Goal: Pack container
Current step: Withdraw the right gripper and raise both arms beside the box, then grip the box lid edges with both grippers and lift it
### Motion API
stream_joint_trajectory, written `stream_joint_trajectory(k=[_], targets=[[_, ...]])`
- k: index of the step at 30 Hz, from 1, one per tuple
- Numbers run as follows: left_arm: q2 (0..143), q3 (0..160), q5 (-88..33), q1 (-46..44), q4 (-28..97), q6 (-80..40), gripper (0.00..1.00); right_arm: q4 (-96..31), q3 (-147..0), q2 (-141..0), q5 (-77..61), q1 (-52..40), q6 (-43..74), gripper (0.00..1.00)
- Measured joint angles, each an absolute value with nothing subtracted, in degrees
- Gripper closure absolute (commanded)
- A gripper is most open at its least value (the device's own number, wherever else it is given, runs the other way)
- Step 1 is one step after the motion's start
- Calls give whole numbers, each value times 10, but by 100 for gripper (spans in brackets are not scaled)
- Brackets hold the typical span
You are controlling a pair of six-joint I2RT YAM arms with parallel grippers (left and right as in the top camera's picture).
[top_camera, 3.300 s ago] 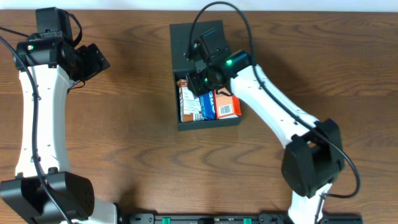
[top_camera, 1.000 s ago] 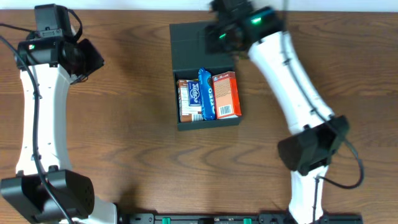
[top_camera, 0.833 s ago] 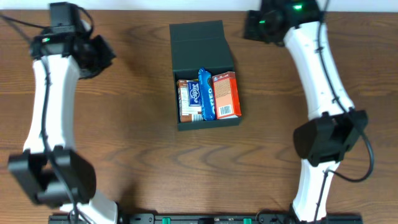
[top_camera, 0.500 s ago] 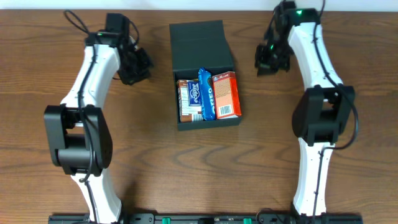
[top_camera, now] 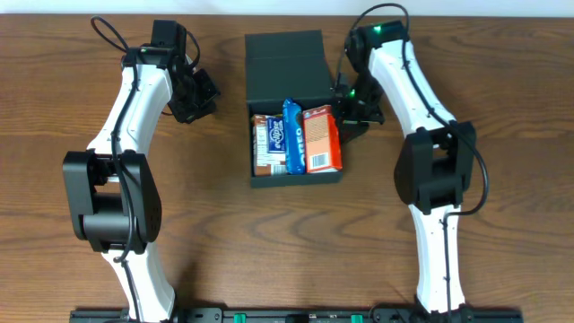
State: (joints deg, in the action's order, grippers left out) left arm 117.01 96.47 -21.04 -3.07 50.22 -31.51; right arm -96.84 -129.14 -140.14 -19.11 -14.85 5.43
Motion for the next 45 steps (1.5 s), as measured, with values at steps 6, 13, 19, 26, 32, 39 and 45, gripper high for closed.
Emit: stream_joint_trajectory(k=[6, 13, 19, 26, 32, 39, 45], targets=[[1170, 965, -210, -31, 503, -315, 94, -968, -1291, -1401, -201, -145, 54, 98], [1170, 965, -210, -31, 498, -315, 94, -956, -1291, -1401, -216, -138, 54, 99], [1170, 964, -210, -31, 456, -333, 94, -817, -1288, -1401, -194, -128, 70, 99], [1173, 964, -211, -34, 401, -389, 94, -677, -1287, -1401, -195, -76, 96, 99], [1224, 964, -237, -46, 344, -437, 94, -635, -1287, -1413, -228, -70, 101, 99], [1269, 964, -266, -50, 291, -494, 94, -604, -1287, -1459, -294, -70, 101, 99], [1277, 964, -286, -58, 271, -511, 94, -558, -1287, -1480, -351, -70, 101, 99]])
